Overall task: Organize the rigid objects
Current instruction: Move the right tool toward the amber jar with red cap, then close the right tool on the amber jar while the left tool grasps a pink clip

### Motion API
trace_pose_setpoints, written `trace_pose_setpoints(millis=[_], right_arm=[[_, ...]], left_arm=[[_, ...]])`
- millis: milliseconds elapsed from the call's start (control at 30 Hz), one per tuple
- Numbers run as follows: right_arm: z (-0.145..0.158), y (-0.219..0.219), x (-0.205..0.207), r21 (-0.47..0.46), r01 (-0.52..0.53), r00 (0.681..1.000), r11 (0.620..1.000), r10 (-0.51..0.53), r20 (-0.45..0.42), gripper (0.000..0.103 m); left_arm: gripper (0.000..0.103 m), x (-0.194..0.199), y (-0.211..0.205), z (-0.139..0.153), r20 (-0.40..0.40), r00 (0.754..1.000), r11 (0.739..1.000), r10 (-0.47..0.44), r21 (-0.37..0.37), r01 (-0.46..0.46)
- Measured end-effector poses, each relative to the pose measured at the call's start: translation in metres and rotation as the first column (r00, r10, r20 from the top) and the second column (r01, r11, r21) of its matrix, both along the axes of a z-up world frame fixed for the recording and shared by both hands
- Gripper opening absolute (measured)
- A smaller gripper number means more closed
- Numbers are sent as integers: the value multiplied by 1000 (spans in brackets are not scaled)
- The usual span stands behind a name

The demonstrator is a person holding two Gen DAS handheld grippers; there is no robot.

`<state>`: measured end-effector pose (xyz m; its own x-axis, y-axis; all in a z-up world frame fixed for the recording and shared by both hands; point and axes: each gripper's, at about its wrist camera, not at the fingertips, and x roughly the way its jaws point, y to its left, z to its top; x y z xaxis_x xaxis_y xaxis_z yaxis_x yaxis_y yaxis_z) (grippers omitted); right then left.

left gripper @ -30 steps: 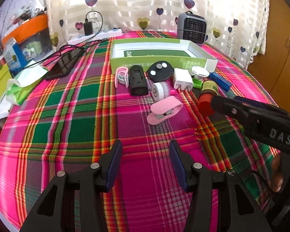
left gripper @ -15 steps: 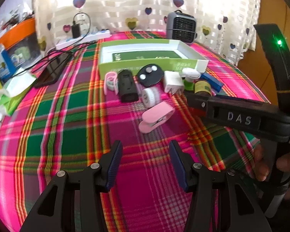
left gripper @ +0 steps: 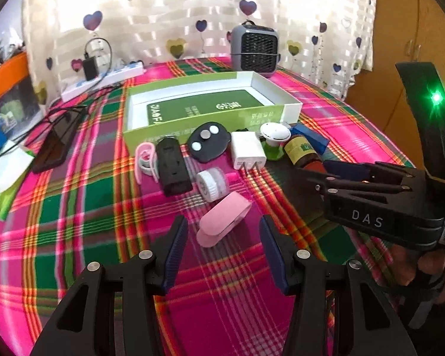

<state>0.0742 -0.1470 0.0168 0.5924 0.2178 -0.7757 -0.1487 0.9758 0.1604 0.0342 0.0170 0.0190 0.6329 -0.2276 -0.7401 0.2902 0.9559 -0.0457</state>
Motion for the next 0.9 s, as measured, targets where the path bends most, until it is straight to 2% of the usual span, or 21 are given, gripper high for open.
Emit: trace_pose_setpoints(millis=[667,833,900], right_arm=[[-1,-4,13,7,-12,1000,1000,12,-1,50],[-1,-6,16,13,1,1000,1000,-1,-2,42],[-1,-7,16,17,5,1000,1000,-5,-3,40]], left_arm=[[49,26,-6,-11,-85,996,998,-32,-60,27],[40,28,-8,-11,-86,996,999,-21,-52,17],[32,27,-8,-11,-86,996,999,-19,-49,15]])
